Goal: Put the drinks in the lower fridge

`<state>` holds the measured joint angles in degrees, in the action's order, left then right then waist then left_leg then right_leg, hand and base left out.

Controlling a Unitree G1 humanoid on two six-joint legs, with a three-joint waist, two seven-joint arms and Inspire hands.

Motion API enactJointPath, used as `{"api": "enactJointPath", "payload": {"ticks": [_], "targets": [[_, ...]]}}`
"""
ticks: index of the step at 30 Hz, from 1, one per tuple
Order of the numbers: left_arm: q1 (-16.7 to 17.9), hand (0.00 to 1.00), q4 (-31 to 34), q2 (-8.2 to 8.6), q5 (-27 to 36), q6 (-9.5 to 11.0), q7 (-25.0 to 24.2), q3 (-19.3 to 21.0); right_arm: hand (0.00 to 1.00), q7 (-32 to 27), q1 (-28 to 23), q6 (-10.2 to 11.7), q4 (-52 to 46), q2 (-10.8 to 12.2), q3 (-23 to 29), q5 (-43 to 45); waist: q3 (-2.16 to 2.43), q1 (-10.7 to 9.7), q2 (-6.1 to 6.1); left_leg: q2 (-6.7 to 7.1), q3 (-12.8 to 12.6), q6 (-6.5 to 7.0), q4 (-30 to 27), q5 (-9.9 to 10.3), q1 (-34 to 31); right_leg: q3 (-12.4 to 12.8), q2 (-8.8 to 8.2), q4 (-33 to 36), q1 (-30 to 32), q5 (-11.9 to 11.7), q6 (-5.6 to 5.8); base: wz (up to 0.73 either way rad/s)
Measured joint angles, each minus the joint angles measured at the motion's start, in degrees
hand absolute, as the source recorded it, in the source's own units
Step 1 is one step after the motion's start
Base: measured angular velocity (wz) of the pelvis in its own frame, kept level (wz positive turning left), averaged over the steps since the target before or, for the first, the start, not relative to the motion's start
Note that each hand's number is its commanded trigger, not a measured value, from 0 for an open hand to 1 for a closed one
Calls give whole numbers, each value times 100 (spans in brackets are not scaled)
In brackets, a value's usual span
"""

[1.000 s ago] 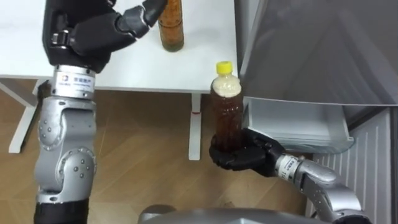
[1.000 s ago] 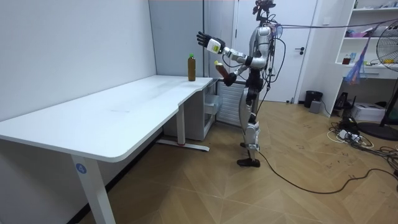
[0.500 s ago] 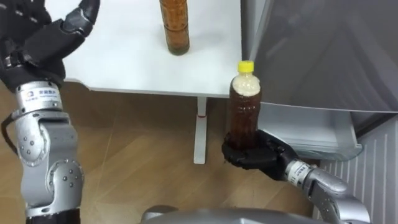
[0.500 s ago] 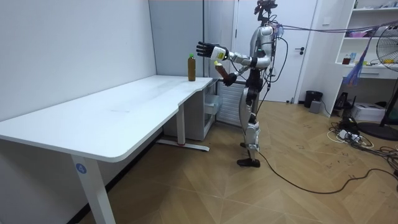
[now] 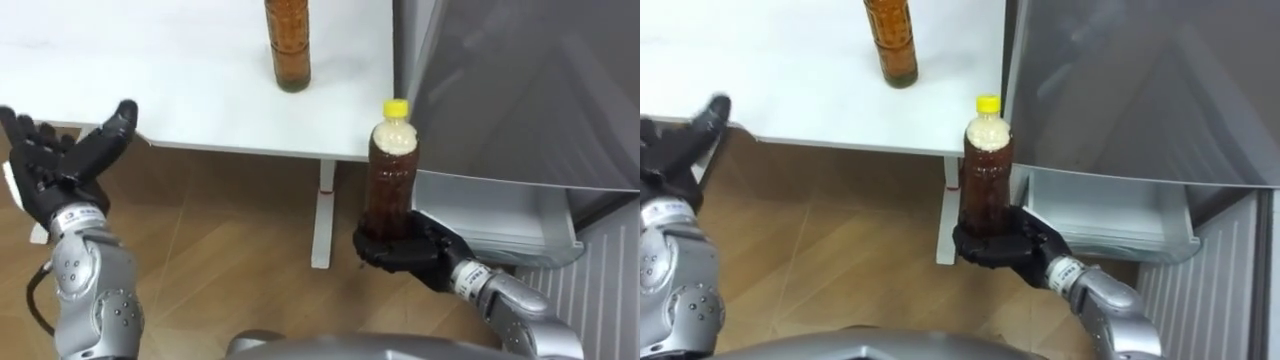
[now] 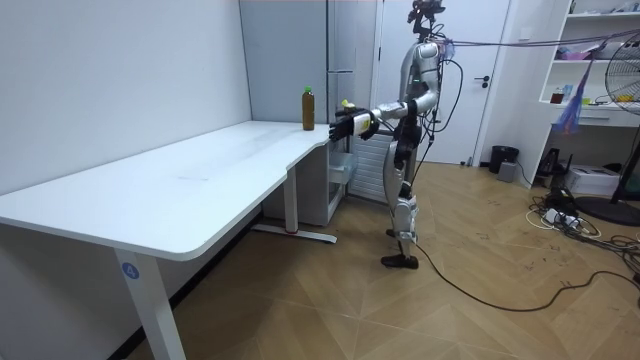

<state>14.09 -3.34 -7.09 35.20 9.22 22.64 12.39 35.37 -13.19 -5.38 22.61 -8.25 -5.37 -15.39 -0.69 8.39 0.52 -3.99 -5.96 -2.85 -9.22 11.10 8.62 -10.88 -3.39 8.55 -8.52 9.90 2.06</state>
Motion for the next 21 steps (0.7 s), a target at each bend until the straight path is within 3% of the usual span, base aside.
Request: {"api": "enactJointPath", "payload": {"ticks": [8, 13, 21], "targets": [[3, 0, -854, -27, -90, -5, 337, -227, 100, -237, -53, -7, 42, -14, -52, -12, 4, 73, -9, -1, -10, -1, 68, 1, -1, 10, 5, 4, 39, 0, 0, 0], [9, 0, -1835, -42, -225, -60, 308, -525, 100, -247, -54, -32, 47, -35, -159, -29, 8, 148, -14, -2, -8, -2, 67, 1, 13, -4, 4, 5, 32, 0, 0, 0], [134, 0, -2671, -57, -232, -167, -26, -804, 100, -275, -30, -42, 52, -47, -227, -69, 8, 137, -6, -1, -12, -2, 66, 2, 1, -3, 1, 6, 33, 0, 0, 0]]}}
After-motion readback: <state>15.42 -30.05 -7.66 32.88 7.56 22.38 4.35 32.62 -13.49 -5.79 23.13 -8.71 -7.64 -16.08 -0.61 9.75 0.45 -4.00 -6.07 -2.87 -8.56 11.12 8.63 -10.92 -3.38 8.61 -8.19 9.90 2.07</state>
